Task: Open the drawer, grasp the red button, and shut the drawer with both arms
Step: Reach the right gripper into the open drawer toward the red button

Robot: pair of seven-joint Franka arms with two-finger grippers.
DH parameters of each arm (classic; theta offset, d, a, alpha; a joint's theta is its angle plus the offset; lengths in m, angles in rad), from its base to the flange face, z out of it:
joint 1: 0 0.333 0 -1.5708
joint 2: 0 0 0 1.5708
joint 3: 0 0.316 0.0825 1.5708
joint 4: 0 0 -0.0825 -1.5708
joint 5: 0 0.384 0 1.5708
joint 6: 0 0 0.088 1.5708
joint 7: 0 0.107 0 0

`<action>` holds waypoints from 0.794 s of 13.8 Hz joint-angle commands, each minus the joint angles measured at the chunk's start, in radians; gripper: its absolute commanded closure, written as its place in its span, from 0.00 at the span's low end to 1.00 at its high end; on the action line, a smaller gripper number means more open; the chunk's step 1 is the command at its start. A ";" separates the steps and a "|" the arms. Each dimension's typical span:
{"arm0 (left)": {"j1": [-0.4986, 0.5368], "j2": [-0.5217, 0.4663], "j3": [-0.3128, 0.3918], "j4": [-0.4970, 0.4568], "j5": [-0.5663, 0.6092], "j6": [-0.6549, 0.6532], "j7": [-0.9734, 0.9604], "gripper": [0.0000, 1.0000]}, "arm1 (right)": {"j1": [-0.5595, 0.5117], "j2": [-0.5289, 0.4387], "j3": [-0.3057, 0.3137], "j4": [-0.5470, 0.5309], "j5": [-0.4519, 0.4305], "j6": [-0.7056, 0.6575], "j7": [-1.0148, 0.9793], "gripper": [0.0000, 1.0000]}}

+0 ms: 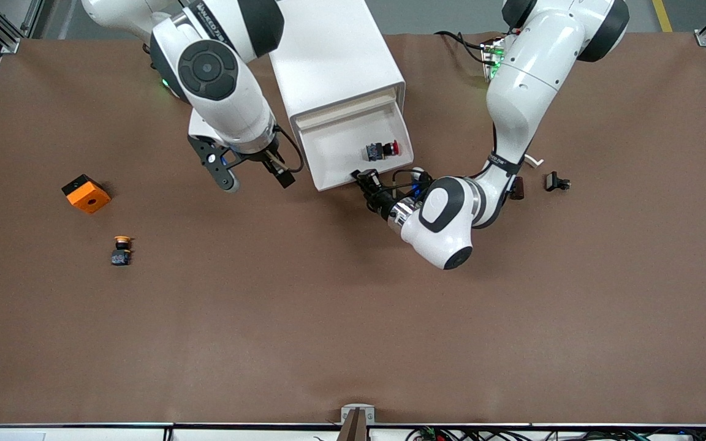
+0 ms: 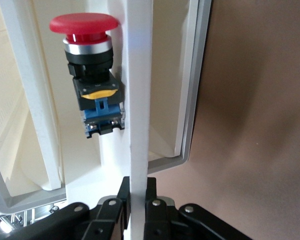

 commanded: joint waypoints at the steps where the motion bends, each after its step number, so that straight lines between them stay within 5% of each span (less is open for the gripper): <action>1: -0.007 0.035 0.014 0.041 0.002 0.055 0.015 0.42 | 0.018 0.012 -0.010 0.026 0.015 -0.006 0.039 0.00; 2: -0.003 0.033 0.014 0.043 0.000 0.056 0.024 0.00 | 0.018 0.012 -0.010 0.025 0.019 -0.006 0.049 0.00; 11: 0.126 -0.097 0.032 0.165 0.011 -0.049 0.020 0.00 | 0.107 0.049 -0.010 0.025 0.014 0.028 0.197 0.00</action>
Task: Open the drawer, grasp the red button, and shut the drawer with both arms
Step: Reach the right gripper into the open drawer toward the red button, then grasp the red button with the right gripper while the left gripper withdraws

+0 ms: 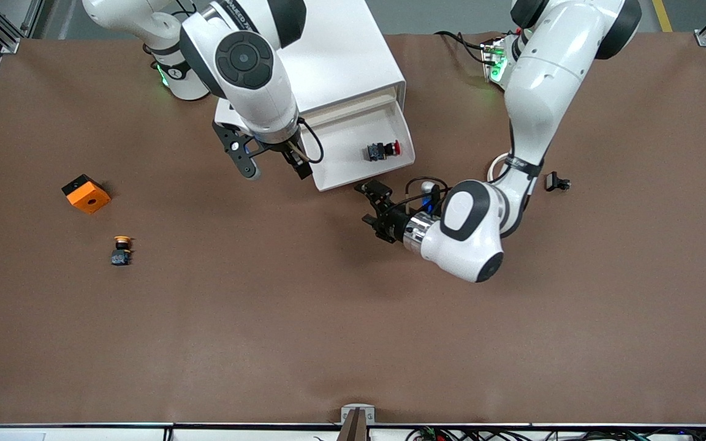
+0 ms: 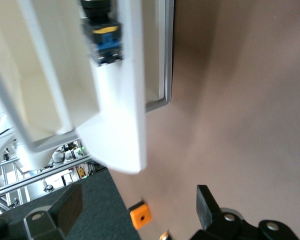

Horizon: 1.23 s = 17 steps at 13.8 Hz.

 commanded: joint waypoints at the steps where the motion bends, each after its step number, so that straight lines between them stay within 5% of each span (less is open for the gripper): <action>1: 0.097 -0.046 0.012 0.073 0.011 -0.116 0.006 0.00 | 0.057 0.039 -0.010 0.025 0.008 0.017 0.104 0.00; 4: 0.186 -0.113 0.016 0.099 0.029 -0.165 0.128 0.00 | 0.111 0.099 -0.010 0.085 0.007 0.035 0.225 0.00; 7: 0.194 -0.180 0.013 0.099 0.265 -0.167 0.304 0.00 | 0.157 0.157 -0.010 0.151 0.005 0.043 0.303 0.00; 11: 0.202 -0.279 0.018 0.092 0.571 -0.177 0.784 0.00 | 0.206 0.199 -0.010 0.157 0.001 0.098 0.377 0.00; 13: 0.242 -0.307 0.012 0.092 0.671 -0.179 0.892 0.00 | 0.228 0.223 -0.010 0.157 0.002 0.127 0.417 0.00; 17: 0.309 -0.405 0.015 0.061 0.799 -0.246 1.418 0.00 | 0.252 0.277 -0.010 0.156 0.005 0.163 0.460 0.00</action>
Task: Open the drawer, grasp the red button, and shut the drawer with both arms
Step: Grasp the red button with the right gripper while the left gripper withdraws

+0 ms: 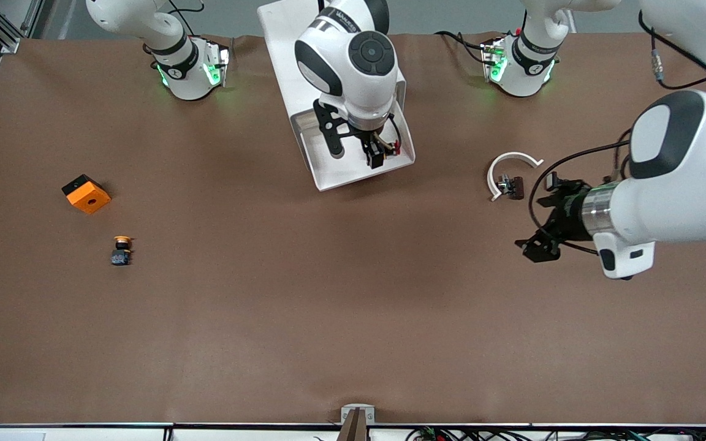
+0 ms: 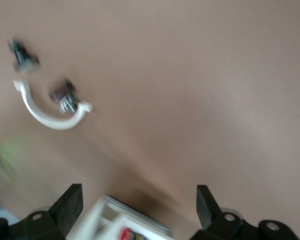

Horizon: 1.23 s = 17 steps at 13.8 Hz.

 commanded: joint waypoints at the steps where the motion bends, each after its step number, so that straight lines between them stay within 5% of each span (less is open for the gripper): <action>1: 0.075 -0.089 0.001 -0.048 0.038 -0.034 0.276 0.00 | 0.023 0.052 -0.010 0.032 0.005 0.019 0.030 0.00; 6: 0.113 -0.215 -0.007 -0.158 0.204 0.010 0.635 0.00 | 0.041 0.098 -0.010 0.032 0.005 0.073 0.051 0.00; 9: 0.159 -0.362 -0.007 -0.379 0.205 0.193 0.816 0.00 | 0.052 0.111 -0.010 0.032 0.007 0.090 0.039 0.00; 11: 0.169 -0.470 -0.007 -0.554 0.202 0.332 0.867 0.00 | 0.052 0.111 -0.008 0.032 0.008 0.093 0.028 0.28; 13: 0.167 -0.496 -0.008 -0.584 0.202 0.335 0.872 0.00 | 0.053 0.111 -0.008 0.032 0.010 0.119 0.025 0.54; 14: 0.167 -0.502 -0.008 -0.582 0.202 0.319 0.874 0.00 | 0.058 0.111 -0.008 0.032 0.010 0.124 0.018 0.86; 15: 0.166 -0.504 -0.010 -0.578 0.202 0.291 0.874 0.00 | 0.063 0.111 -0.008 0.032 0.008 0.124 0.002 1.00; 17: 0.163 -0.522 -0.023 -0.576 0.202 0.257 0.872 0.00 | 0.069 0.111 -0.008 0.032 0.008 0.125 -0.001 1.00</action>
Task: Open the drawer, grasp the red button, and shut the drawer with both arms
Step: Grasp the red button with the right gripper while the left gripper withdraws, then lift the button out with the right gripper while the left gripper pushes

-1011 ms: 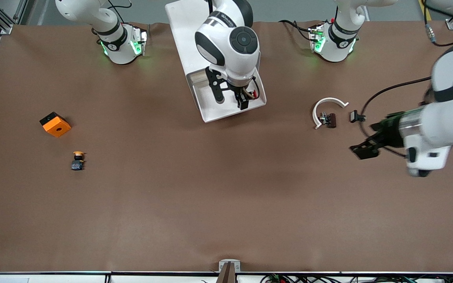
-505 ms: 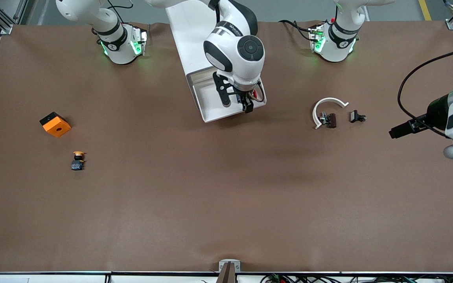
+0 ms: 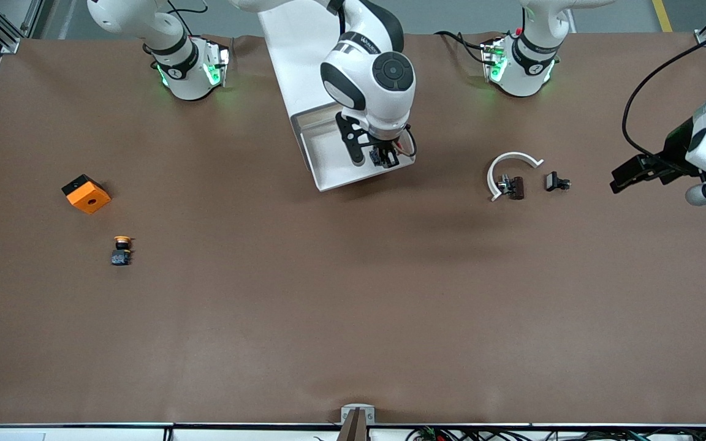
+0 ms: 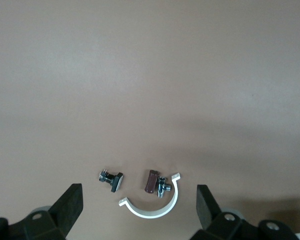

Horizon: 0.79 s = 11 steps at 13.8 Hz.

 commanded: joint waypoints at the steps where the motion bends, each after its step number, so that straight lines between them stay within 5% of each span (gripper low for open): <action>1: 0.003 -0.041 -0.031 -0.027 0.012 -0.045 0.008 0.00 | 0.015 0.016 -0.008 0.027 0.010 0.001 -0.015 1.00; 7: 0.003 -0.051 -0.114 -0.118 0.002 0.060 -0.028 0.00 | -0.029 0.006 -0.007 0.091 0.083 -0.016 -0.053 1.00; 11: -0.002 0.009 -0.167 -0.185 -0.087 0.215 -0.054 0.00 | -0.086 -0.019 -0.004 0.139 0.108 -0.152 -0.346 1.00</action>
